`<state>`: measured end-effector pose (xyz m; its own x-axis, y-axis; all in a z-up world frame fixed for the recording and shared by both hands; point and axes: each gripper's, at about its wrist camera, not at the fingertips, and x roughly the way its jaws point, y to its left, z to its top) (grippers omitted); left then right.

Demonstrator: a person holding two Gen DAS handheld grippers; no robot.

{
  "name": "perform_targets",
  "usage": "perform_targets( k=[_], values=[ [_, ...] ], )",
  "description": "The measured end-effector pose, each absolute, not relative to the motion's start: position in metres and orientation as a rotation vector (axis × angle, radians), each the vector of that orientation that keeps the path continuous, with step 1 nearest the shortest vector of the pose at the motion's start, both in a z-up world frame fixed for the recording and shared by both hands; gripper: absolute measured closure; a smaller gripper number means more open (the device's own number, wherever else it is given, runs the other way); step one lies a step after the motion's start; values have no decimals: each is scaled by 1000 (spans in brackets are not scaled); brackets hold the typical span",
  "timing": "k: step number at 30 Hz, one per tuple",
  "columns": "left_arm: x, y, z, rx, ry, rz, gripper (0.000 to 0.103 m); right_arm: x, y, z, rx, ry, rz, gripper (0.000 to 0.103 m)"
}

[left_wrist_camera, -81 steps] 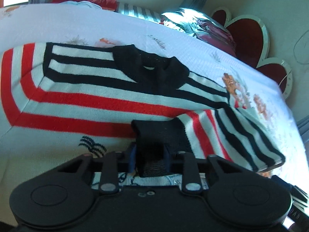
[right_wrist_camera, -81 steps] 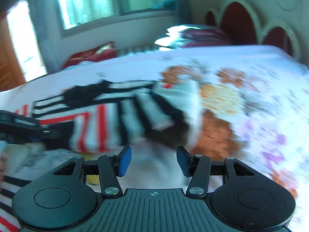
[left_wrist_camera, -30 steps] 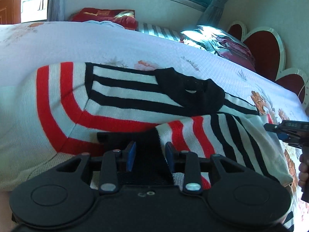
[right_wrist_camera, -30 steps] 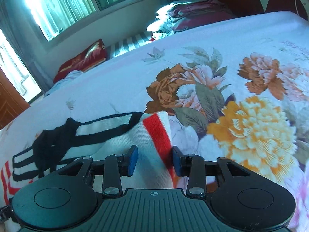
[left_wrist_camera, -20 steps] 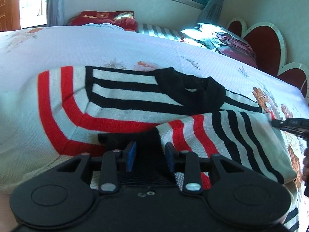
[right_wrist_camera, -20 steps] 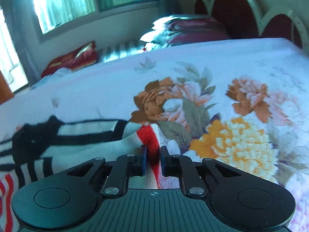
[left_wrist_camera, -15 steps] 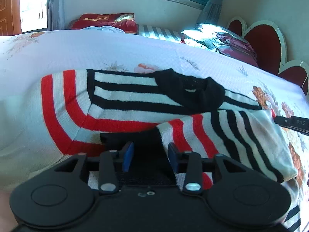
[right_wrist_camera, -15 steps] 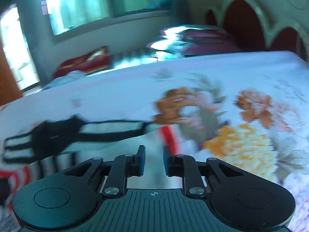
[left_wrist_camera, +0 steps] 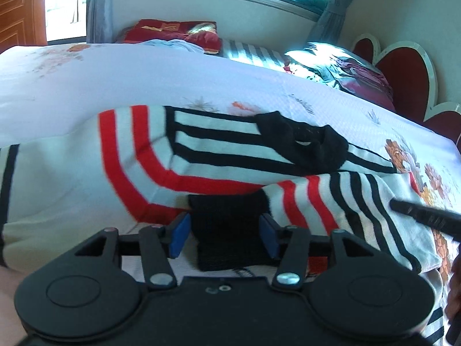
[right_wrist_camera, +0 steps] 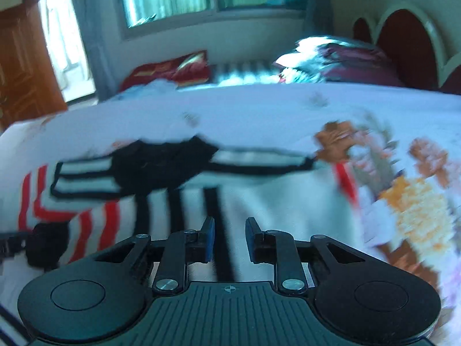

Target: Fold small clothes

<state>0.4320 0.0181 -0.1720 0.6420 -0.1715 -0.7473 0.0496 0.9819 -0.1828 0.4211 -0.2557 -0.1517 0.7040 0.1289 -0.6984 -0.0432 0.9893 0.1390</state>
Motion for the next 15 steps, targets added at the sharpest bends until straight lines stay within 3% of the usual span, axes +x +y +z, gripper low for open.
perform_targets(
  k=[15],
  values=[
    [414, 46, -149, -149, 832, -89, 43, 405, -189, -160, 7, 823, 145, 75]
  ],
)
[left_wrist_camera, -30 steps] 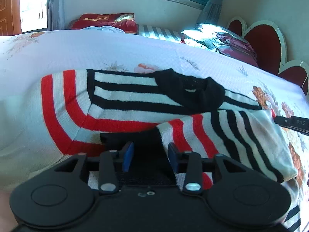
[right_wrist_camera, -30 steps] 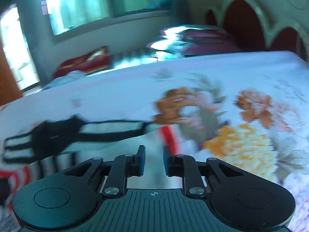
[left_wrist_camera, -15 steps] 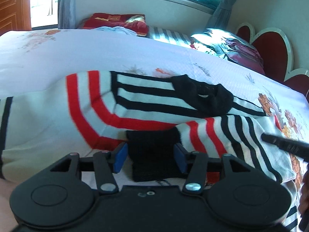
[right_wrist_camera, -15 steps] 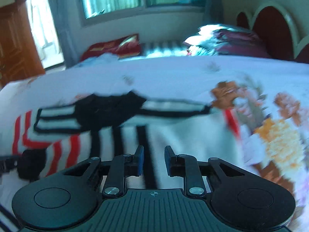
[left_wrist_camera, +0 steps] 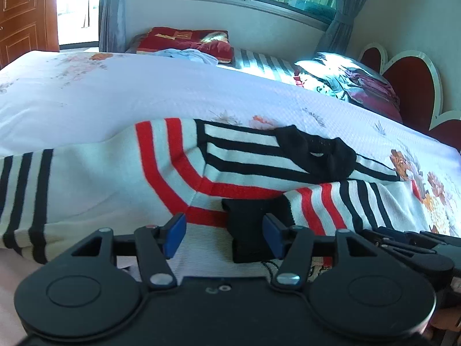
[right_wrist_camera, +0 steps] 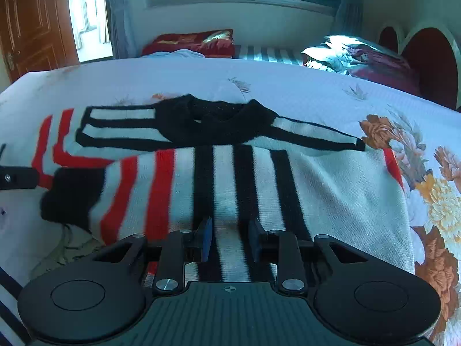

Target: Fold small clothes

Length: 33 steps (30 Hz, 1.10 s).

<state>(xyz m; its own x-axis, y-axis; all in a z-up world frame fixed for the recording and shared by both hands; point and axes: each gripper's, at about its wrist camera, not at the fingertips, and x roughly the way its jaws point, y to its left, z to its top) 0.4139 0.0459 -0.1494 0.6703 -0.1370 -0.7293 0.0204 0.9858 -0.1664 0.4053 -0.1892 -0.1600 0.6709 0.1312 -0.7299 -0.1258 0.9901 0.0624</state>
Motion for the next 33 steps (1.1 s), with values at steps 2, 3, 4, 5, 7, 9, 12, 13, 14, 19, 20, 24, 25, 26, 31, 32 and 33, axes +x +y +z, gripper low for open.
perform_targets(
  k=[2, 3, 4, 5, 7, 9, 12, 13, 14, 19, 20, 24, 25, 26, 31, 32, 33],
  values=[
    [412, 51, -147, -145, 829, -83, 41, 403, -186, -154, 44, 795, 172, 75],
    [411, 53, -147, -144, 828, -80, 41, 402, -181, -153, 33, 787, 173, 75],
    [410, 57, -146, -145, 828, -77, 41, 403, -175, -153, 22, 786, 173, 75],
    [409, 61, -145, -147, 829, -72, 41, 403, -171, -155, 20, 793, 175, 75],
    [408, 70, -145, -151, 831, -54, 41, 408, -162, -161, 22, 837, 181, 75],
    [406, 82, -145, -162, 833, -34, 41, 408, -154, -165, -23, 838, 171, 74],
    [401, 103, -145, -171, 833, 0, 39, 405, -151, -159, 5, 814, 176, 73],
    [400, 110, -145, -173, 834, 12, 38, 404, -150, -156, 26, 800, 183, 72],
    [399, 118, -146, -178, 837, 25, 38, 404, -147, -155, 31, 793, 182, 66],
    [384, 172, -149, -239, 848, 118, 36, 405, -131, -156, 15, 808, 191, 51],
    [380, 186, -150, -261, 849, 146, 36, 404, -129, -158, 13, 813, 186, 51],
    [359, 243, -157, -378, 852, 272, 34, 403, -131, -159, 61, 813, 172, 51],
    [355, 257, -160, -411, 852, 300, 34, 403, -132, -159, 69, 813, 169, 51],
    [351, 269, -163, -441, 850, 325, 35, 403, -132, -159, 75, 814, 167, 51],
    [345, 320, -181, -629, 817, 377, 43, 403, -129, -155, 87, 813, 168, 51],
    [345, 327, -183, -657, 797, 376, 43, 403, -127, -155, 87, 812, 168, 51],
    [347, 332, -185, -675, 777, 374, 44, 404, -126, -156, 86, 810, 166, 51]
  ],
)
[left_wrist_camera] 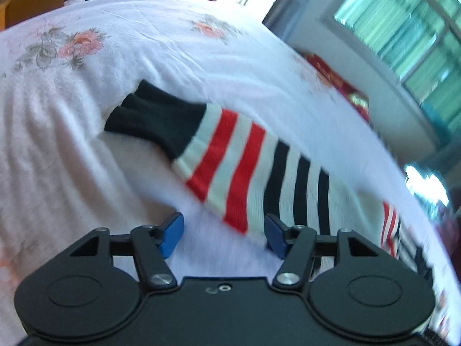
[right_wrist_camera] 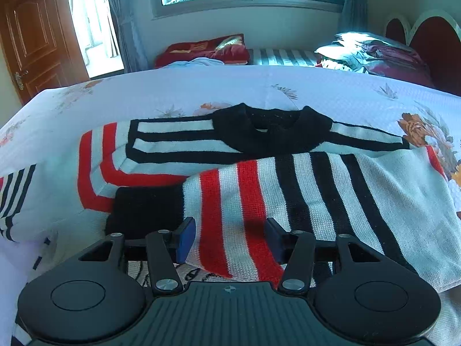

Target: Fold small clothes

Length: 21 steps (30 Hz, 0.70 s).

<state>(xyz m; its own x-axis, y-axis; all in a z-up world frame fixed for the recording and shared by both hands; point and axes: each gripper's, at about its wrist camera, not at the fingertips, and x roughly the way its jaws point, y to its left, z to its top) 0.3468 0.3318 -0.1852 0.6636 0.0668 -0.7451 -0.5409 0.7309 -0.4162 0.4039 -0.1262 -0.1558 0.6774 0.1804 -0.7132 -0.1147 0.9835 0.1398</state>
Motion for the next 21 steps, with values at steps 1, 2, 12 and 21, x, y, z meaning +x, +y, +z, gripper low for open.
perform_targets(
  k=[1, 2, 12, 21],
  values=[
    [349, 337, -187, -690, 759, 374, 44, 405, -125, -157, 84, 811, 162, 51],
    [352, 342, -188, -707, 739, 374, 44, 405, -124, -157, 82, 812, 158, 51],
    [372, 341, -186, -668, 651, 383, 98, 411, -123, -165, 79, 823, 146, 51],
    [406, 217, -108, -428, 565, -29, 98, 399, -151, -145, 196, 761, 138, 51]
  ],
)
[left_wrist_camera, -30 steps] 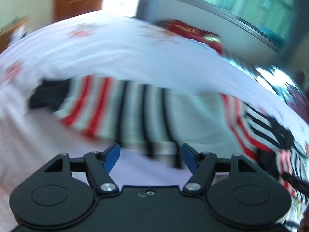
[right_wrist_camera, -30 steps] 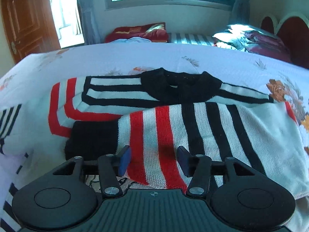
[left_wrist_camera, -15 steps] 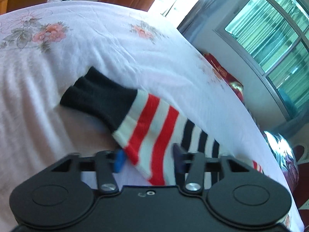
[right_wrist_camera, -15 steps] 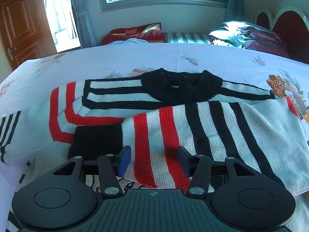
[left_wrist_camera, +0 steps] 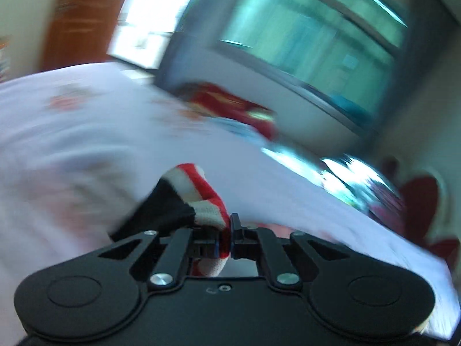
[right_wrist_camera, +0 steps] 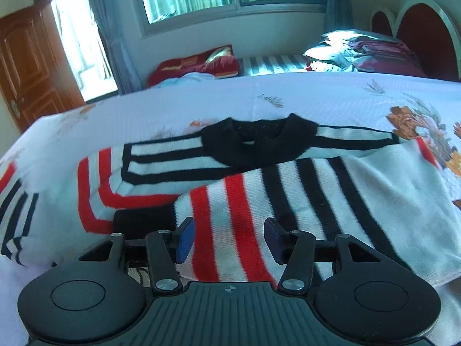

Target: Fold small clothes

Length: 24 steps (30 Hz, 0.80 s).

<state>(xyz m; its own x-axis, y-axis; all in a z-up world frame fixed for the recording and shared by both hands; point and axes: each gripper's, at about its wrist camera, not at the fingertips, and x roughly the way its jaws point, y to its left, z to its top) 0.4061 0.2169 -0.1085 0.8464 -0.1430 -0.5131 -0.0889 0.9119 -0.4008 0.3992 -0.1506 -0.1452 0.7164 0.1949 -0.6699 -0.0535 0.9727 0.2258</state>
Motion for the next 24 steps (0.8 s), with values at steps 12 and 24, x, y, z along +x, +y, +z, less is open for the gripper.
perform_targets(
  k=[12, 24],
  values=[
    [441, -19, -161, -88, 767, -499, 93, 364, -233, -136, 257, 749, 32, 51],
    [394, 22, -131, 65, 648, -311, 28, 363, -215, -126, 269, 729, 178, 43]
  ],
)
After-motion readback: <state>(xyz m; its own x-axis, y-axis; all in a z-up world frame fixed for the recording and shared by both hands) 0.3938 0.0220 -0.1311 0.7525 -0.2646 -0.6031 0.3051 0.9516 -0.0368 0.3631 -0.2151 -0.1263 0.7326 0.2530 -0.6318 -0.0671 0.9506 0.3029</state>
